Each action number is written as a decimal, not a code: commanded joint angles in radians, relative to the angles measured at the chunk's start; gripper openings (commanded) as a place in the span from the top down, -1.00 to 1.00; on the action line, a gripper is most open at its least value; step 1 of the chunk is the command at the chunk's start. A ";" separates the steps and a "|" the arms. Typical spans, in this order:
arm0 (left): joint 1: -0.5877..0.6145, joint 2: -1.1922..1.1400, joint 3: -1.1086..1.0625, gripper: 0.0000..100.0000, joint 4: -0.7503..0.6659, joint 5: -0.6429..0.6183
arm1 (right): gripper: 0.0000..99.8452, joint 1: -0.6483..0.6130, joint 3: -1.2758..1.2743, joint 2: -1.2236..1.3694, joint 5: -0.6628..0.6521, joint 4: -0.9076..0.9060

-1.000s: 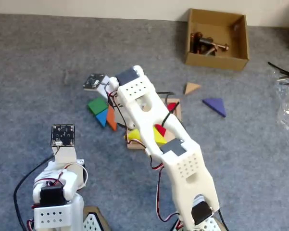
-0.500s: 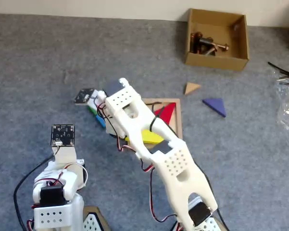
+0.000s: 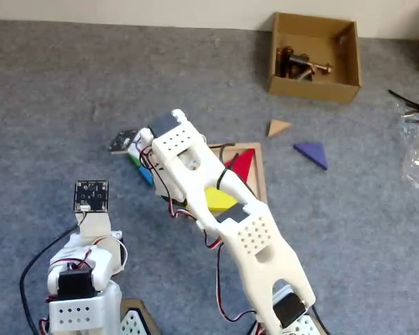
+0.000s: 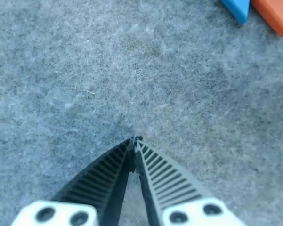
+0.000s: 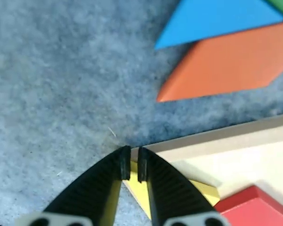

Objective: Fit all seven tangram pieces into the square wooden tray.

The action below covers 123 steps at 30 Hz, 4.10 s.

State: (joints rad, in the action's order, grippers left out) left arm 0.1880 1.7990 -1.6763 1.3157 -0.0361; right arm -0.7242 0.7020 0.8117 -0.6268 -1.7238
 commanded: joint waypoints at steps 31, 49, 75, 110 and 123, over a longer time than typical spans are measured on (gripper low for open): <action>0.008 -0.007 -0.021 0.99 0.008 -0.002 | 0.95 0.156 -0.074 -0.079 0.000 0.065; 0.008 -0.007 -0.021 0.99 0.008 -0.002 | 0.95 0.331 0.061 -0.068 -0.002 0.099; 0.008 -0.007 -0.021 0.99 0.008 -0.002 | 0.95 0.403 0.124 -0.042 0.006 0.062; 0.008 -0.007 -0.021 0.99 0.008 -0.002 | 0.95 0.515 0.148 -0.151 0.048 -0.033; 0.008 -0.007 -0.021 0.99 0.008 -0.002 | 0.95 0.335 -0.050 -0.354 0.285 -0.038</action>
State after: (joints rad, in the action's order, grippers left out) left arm 0.1880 1.7990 -1.6763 1.3157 -0.0361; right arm -0.3360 0.7112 0.6076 -0.3675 -1.7407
